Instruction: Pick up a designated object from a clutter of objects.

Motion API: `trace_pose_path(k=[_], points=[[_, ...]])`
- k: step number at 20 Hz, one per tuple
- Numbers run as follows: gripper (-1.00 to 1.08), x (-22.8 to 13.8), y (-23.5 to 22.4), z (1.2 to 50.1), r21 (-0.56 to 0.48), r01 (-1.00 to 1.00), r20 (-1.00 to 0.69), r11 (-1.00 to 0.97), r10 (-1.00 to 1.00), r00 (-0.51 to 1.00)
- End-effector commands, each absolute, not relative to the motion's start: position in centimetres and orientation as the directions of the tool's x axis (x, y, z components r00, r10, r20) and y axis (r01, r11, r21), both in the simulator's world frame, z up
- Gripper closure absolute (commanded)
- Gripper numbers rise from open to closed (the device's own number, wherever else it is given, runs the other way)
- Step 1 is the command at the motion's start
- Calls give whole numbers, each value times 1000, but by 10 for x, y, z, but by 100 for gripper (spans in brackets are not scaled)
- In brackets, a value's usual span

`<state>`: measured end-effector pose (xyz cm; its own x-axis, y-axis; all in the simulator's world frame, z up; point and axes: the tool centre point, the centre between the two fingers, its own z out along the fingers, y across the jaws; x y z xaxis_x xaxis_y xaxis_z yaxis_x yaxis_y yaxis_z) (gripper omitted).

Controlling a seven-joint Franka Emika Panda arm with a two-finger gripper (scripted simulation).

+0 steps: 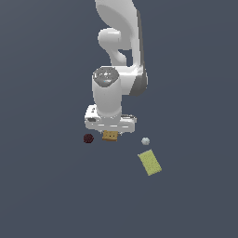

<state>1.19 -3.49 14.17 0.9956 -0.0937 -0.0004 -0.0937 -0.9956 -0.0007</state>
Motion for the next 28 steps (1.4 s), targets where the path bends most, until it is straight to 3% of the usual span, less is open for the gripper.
trace_pose_path(k=[1, 28], points=[[108, 2, -46, 163, -1, -94, 0, -996, -94, 996], [108, -105, -174, 407, -2, -94, 0, -996, -94, 996]])
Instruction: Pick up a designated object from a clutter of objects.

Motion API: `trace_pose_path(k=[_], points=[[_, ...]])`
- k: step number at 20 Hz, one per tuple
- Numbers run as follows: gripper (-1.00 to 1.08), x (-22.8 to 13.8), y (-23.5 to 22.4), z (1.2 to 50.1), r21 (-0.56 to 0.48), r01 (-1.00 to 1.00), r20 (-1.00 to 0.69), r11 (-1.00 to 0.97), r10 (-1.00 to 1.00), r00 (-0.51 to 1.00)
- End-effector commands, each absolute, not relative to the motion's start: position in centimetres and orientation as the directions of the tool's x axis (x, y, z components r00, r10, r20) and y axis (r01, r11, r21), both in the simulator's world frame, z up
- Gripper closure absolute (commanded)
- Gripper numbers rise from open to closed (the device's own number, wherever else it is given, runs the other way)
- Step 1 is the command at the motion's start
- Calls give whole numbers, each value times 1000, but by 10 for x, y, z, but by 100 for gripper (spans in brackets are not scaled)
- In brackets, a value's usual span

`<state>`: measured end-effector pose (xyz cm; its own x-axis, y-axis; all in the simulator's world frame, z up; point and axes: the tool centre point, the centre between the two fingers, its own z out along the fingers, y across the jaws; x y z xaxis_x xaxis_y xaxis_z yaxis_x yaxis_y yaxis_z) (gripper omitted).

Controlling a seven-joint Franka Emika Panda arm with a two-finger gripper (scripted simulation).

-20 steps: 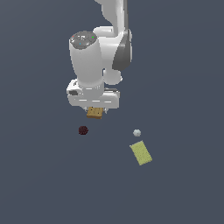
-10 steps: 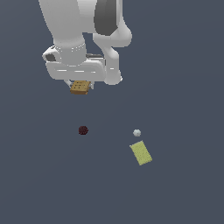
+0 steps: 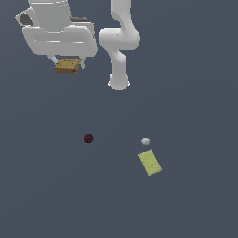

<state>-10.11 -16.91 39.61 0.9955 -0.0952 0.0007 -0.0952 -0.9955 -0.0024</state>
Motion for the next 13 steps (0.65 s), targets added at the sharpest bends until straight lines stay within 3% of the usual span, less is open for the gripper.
trace_pose_path(k=[1, 13], points=[[108, -108, -178, 412, -2, -94, 0, -996, -94, 996], [108, -117, -194, 443, 0, -93, 0, -996, -93, 996]])
